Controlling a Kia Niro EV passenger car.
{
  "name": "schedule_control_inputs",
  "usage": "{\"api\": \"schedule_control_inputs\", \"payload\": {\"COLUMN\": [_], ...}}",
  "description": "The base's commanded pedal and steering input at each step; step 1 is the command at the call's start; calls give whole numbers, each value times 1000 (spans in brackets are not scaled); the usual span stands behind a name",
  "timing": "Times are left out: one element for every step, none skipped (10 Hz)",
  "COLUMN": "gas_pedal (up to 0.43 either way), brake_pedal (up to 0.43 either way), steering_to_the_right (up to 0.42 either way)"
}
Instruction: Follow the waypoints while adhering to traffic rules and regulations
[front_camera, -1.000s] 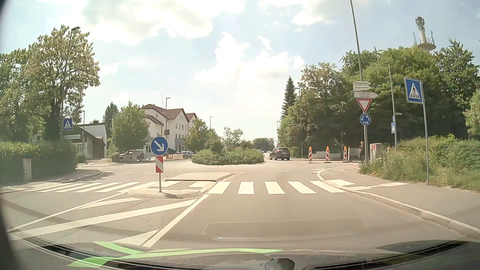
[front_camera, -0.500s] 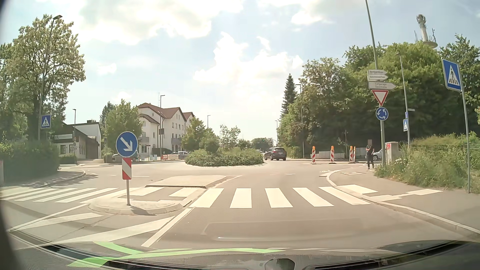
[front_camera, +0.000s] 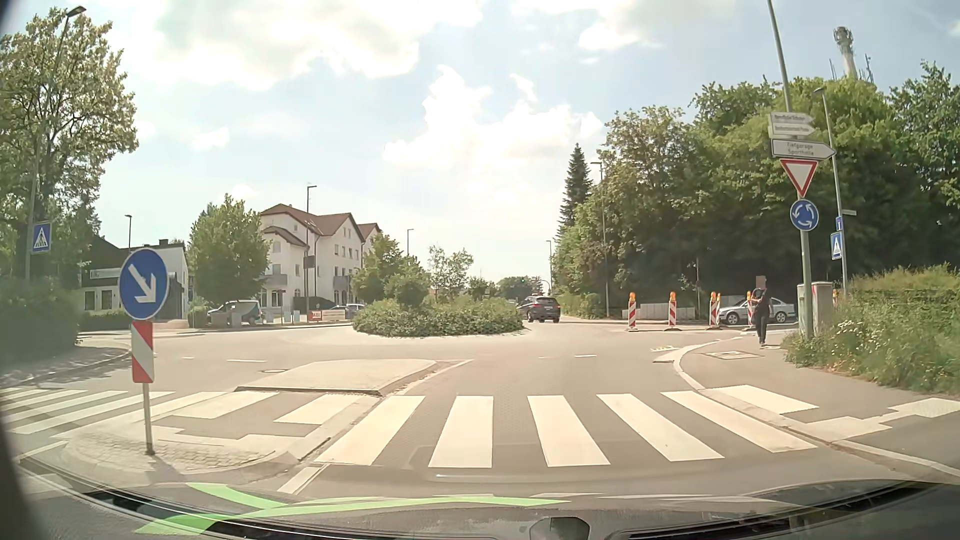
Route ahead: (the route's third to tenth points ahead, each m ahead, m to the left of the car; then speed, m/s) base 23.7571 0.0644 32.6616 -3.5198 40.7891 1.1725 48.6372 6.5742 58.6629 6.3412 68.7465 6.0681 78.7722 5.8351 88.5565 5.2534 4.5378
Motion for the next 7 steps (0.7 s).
{"api": "schedule_control_inputs", "payload": {"gas_pedal": [59, 59, 59, 59, 59, 59, 47], "brake_pedal": [0, 0, 0, 0, 0, 0, 0], "steering_to_the_right": [16, 16, 16, 16, 16, 16, 16]}}
